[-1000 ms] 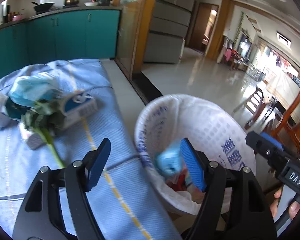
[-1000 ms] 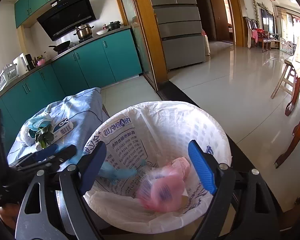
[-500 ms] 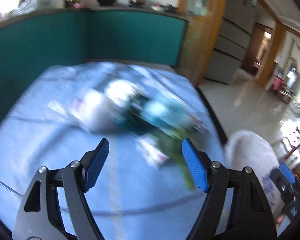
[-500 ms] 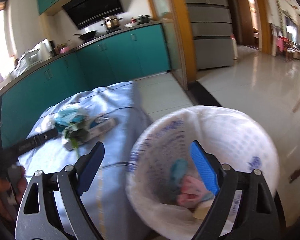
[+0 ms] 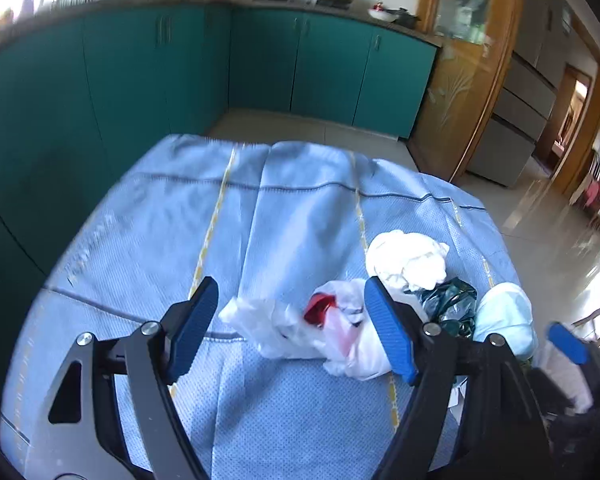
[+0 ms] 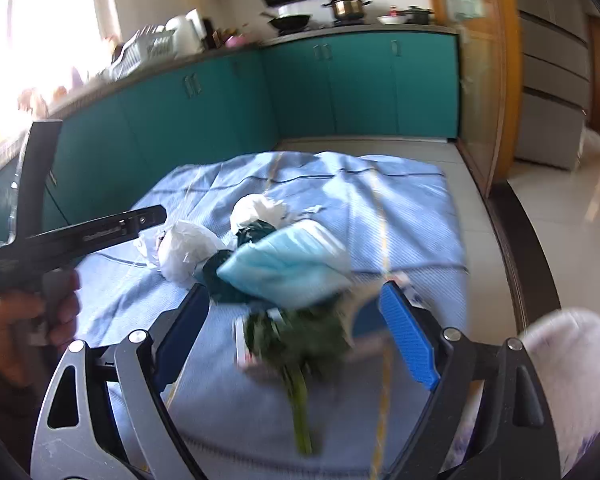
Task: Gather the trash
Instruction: 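Move the right tool to the blue face mask while the left tool approaches the white plastic bag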
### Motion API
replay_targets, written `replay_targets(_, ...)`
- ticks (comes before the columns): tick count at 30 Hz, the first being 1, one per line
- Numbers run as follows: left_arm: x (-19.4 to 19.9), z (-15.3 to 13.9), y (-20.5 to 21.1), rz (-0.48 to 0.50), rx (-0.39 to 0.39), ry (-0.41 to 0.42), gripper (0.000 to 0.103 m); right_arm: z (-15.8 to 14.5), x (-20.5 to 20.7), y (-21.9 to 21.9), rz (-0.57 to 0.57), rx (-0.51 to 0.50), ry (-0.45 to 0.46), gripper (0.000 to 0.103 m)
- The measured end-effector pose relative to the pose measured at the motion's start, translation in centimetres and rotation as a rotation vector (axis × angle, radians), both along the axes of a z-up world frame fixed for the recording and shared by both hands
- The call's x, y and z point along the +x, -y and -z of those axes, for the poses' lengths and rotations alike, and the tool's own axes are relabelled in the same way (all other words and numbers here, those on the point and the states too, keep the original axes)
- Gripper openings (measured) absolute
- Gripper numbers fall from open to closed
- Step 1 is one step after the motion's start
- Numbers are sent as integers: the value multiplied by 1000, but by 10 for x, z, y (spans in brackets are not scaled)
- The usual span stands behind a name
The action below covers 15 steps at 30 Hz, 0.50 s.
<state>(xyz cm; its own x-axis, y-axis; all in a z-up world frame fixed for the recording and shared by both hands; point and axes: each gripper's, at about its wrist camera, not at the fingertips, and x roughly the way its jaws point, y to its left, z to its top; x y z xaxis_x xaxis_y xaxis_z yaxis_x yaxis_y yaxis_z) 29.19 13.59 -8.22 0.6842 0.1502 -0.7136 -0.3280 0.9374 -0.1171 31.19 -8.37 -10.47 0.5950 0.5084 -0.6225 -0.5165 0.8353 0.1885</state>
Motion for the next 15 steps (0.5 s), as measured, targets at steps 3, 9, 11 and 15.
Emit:
replay_targets(3, -1, -2, -2, 24, 27, 6, 76, 8, 18, -21, -47, -30, -34, 85)
replay_targets(9, -3, 3, -5, 42, 33, -13, 76, 14, 20, -28, -103, 23, -74, 53)
replay_targets(11, -4, 3, -7, 40, 4, -12, 78, 8, 10, -28, -121, 32, -58, 45)
replay_targets(15, -4, 2, -5, 43, -48, 4, 90, -7, -13, -17, -140, 98, -45, 40)
